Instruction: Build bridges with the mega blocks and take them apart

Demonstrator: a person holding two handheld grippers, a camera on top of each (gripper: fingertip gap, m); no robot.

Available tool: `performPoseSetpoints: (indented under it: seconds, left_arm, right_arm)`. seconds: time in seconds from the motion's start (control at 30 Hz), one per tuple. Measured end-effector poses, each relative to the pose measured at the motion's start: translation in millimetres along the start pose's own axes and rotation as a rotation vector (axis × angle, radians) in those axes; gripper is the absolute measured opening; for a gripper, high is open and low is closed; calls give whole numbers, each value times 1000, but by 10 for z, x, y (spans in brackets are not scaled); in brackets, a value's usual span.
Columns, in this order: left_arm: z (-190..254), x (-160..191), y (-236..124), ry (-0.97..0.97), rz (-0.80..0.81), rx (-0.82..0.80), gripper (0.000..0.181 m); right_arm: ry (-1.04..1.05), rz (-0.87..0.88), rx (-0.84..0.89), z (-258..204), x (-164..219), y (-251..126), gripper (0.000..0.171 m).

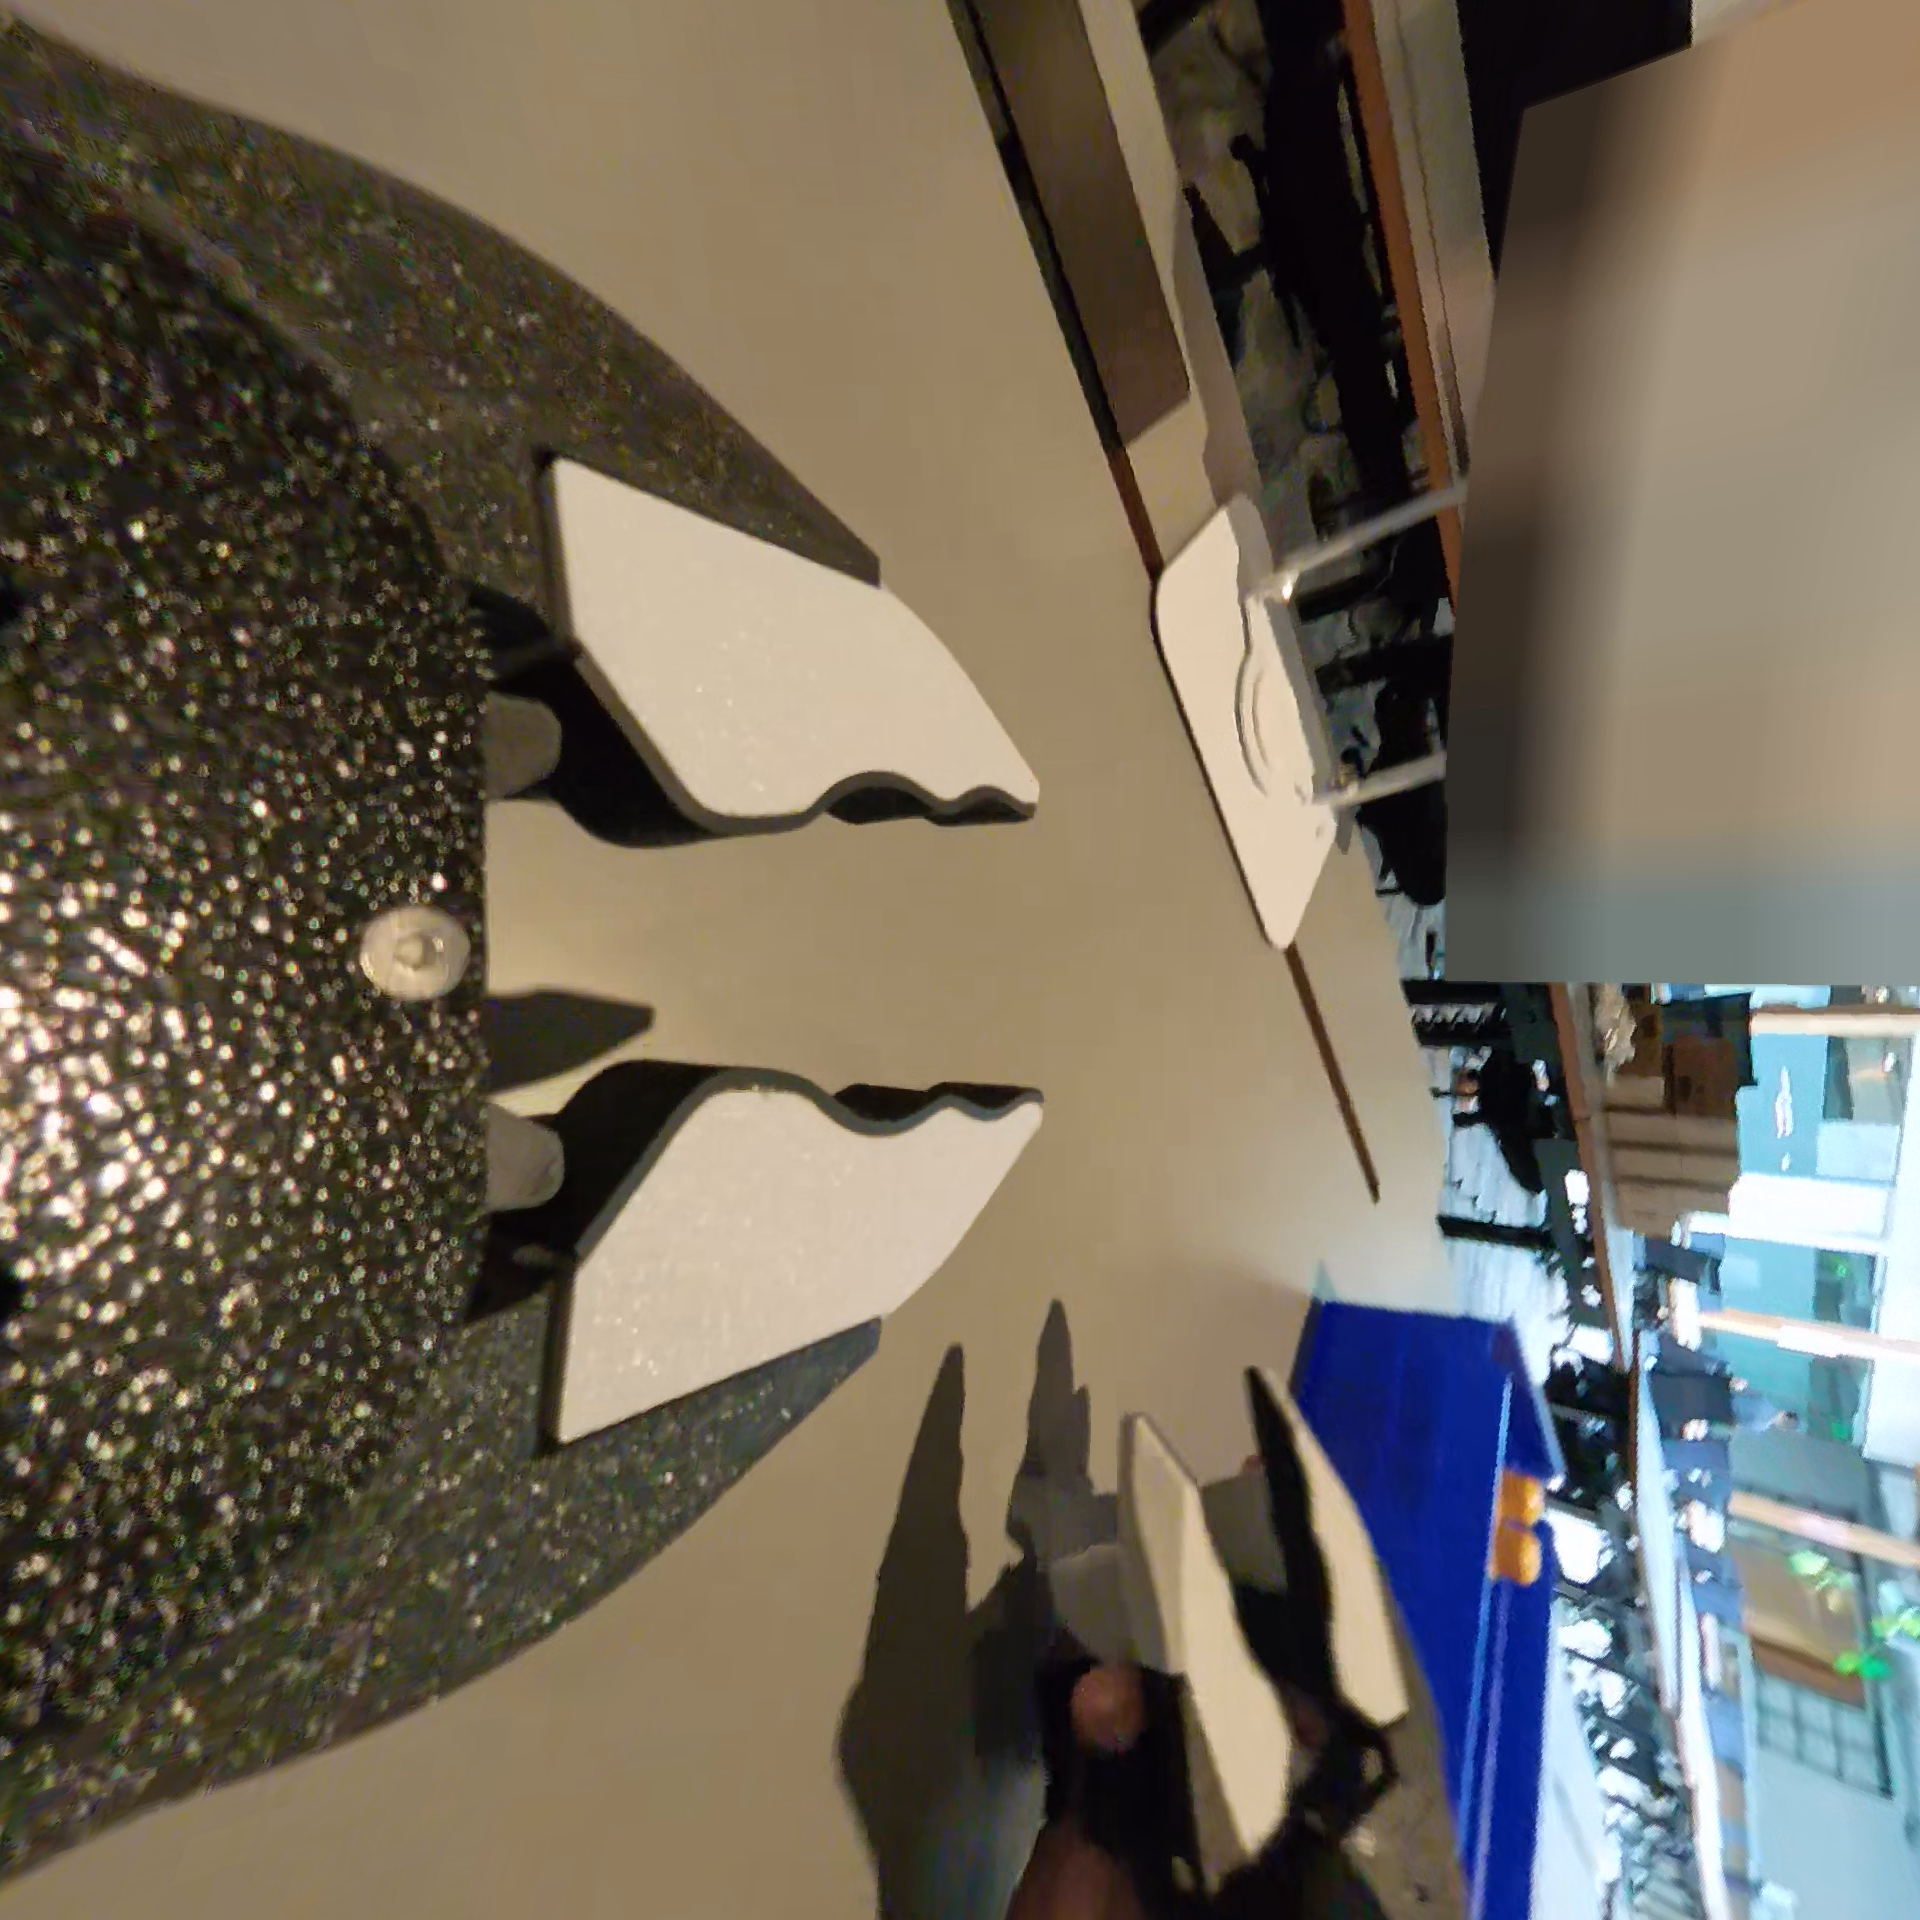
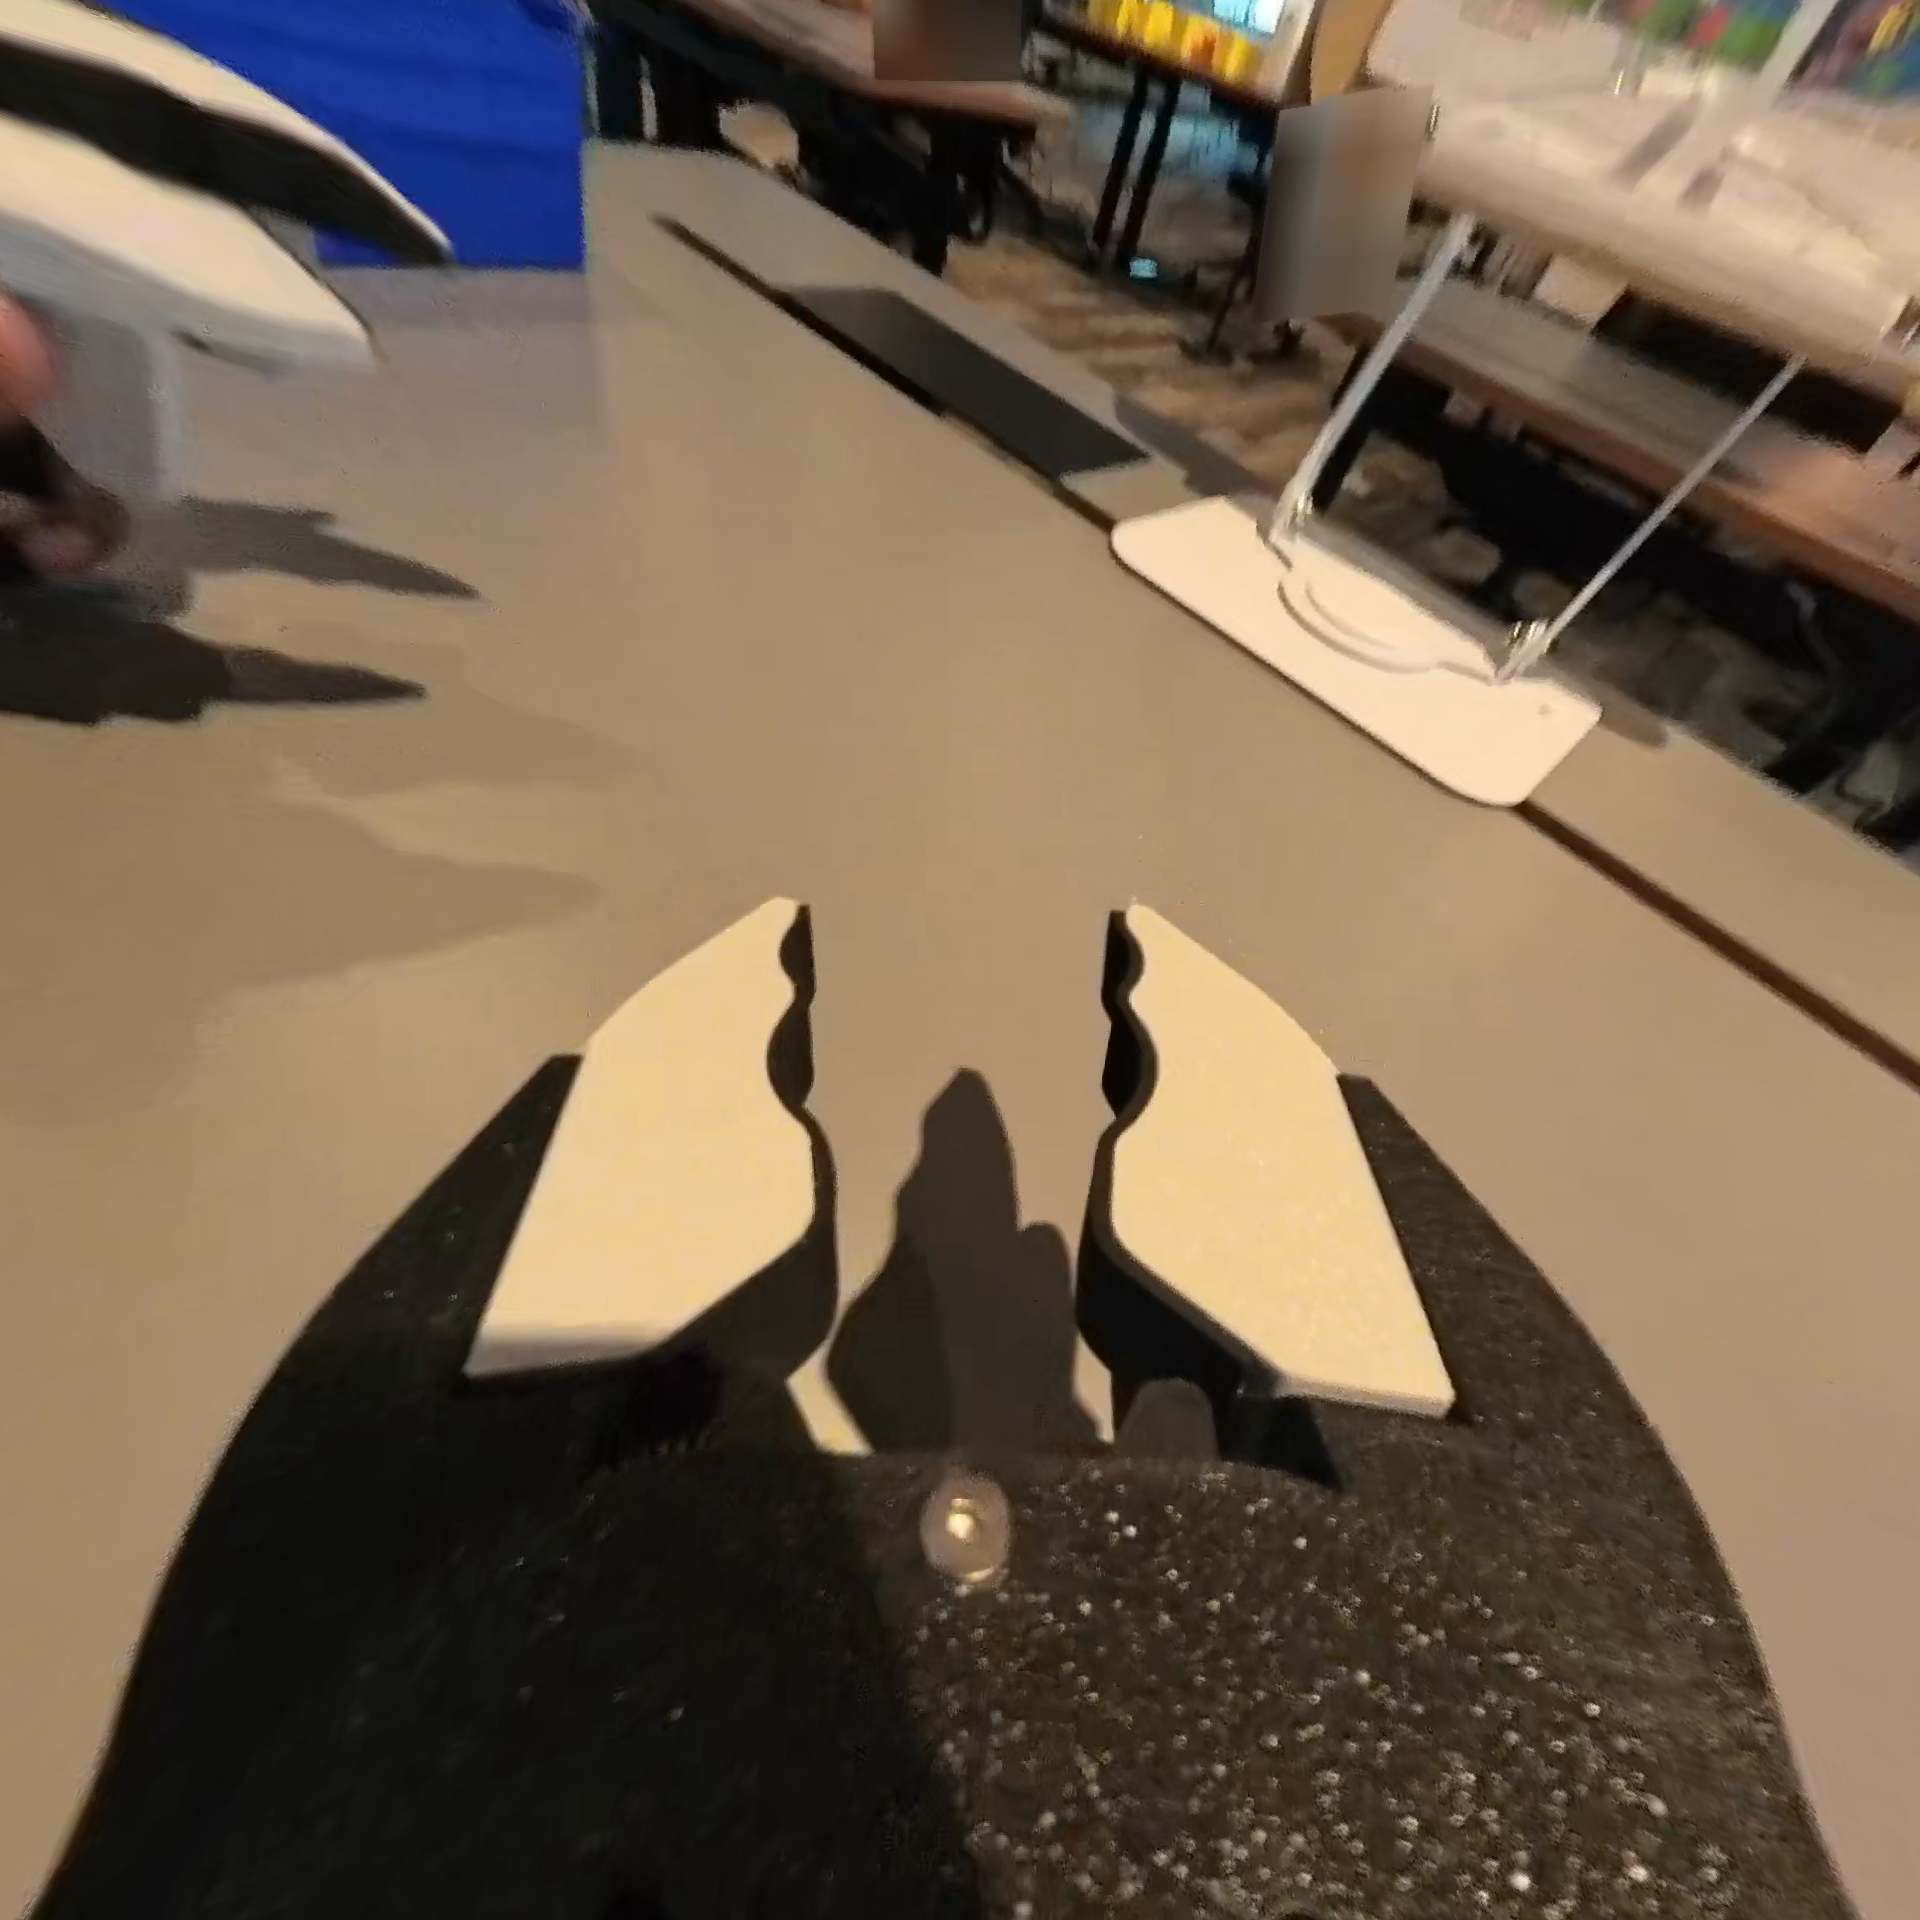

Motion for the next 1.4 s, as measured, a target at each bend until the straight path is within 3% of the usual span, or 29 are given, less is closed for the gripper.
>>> performPoseSetpoints:
  seconds: [0.03, 0.27, 0.37, 0.53, 0.63, 0.73, 0.83, 1.0, 1.17, 1.4]
  left_arm:
    - [-52, 5, -51, -24, 3, -27, 47]
    - [-347, 56, -406, -169, 36, -140, 47]
    - [-607, -114, -781, -170, 9, -258, 45]
    - [-1674, -492, -1727, -236, -176, -520, 51]
    - [-2432, -321, -2132, -414, -285, -626, 51]
    - [-2928, 103, -2139, -542, -488, -552, 49]
    - [-3177, 443, -2055, -514, -720, -525, 45]
    - [-3391, 796, -1877, -477, -934, -566, 41]
    - [-3560, 870, -1766, -324, -1195, -663, 45]
    - [-3570, 922, -1665, -173, -1308, -657, 43]
  right_arm:
    - [19, -32, 6, 25, 30, 24, 54]
    - [72, -79, -7, 83, 53, 55, 53]
    - [33, -83, 7, 44, 59, 62, 52]
    - [-132, -144, 51, -116, 103, 141, 52]
    - [-216, -166, 68, -200, 134, 175, 52]
    - [-225, -170, 63, -211, 138, 178, 52]
    - [-179, -155, 39, -170, 120, 155, 51]
    - [-100, -141, -8, -98, 96, 125, 51]
    - [-89, -142, -32, -88, 94, 120, 50]
    - [-78, -134, -34, -75, 90, 107, 50]
Point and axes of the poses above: each gripper's, where its closed fingertips meet, y out along the fingers, x out of its underside, z = x × y across the jaws, the point moved 10 cm from there along -y, back along the fingers, and after that the axes turned 12 degrees about y, right-handed, at the moved point
